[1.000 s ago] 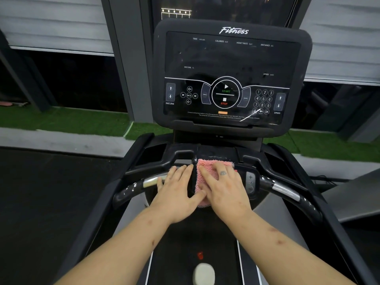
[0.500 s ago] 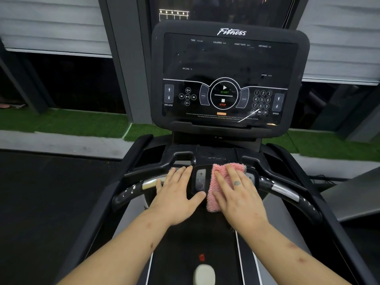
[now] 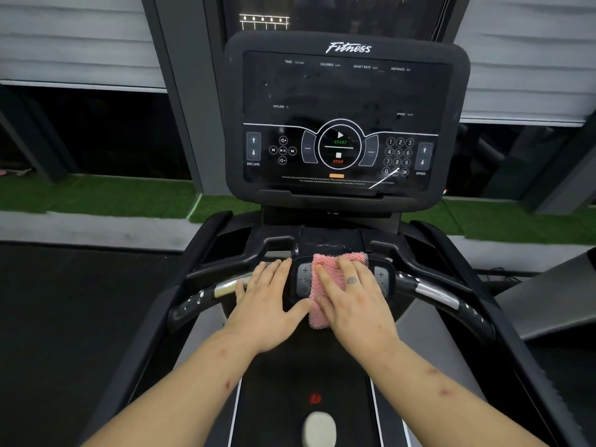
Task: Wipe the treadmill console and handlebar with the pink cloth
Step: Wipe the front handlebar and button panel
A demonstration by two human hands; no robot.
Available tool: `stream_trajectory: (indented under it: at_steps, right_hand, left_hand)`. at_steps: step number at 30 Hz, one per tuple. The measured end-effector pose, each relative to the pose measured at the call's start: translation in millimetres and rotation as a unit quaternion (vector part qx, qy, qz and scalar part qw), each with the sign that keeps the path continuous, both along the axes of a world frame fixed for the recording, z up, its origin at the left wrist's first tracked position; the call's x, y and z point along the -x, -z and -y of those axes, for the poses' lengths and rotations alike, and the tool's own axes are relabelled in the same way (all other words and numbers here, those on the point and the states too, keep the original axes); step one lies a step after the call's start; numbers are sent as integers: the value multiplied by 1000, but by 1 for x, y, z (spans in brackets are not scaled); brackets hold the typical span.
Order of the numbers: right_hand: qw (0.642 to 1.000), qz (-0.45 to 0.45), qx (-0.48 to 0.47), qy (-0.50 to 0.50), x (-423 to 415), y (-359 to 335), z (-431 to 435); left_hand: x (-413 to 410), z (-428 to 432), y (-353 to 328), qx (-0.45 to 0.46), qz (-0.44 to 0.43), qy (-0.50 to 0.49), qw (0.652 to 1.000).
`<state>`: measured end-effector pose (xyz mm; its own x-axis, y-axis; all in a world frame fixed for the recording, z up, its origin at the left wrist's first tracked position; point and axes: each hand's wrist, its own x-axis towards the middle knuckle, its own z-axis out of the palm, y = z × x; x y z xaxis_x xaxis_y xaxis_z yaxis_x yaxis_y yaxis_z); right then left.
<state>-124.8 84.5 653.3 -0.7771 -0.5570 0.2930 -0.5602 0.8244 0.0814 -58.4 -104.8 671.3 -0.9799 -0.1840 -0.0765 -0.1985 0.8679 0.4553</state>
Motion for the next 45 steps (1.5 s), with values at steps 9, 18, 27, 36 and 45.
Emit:
stream_trajectory:
  at_steps: [9,18,27,36,45]
  right_hand:
    - [999,19,-34,26,7,2,-58]
    - [996,57,9,64,-14,16,-66]
    - [995,73,17,61,16,4,-55]
    - [995,80,-5,54,-3,24,-69]
    - [998,47,20,44,-7,22,-67]
  left_hand:
    - [1,-1,0,2,0,-11,1000]
    - [2,0,2,-1,-7,-14,1000]
    - [1,-1,0,-3,-8,-13,1000]
    - [1,0,0,-4,-17,-9,1000]
    - [1,0,1,-6,-15,-10,1000]
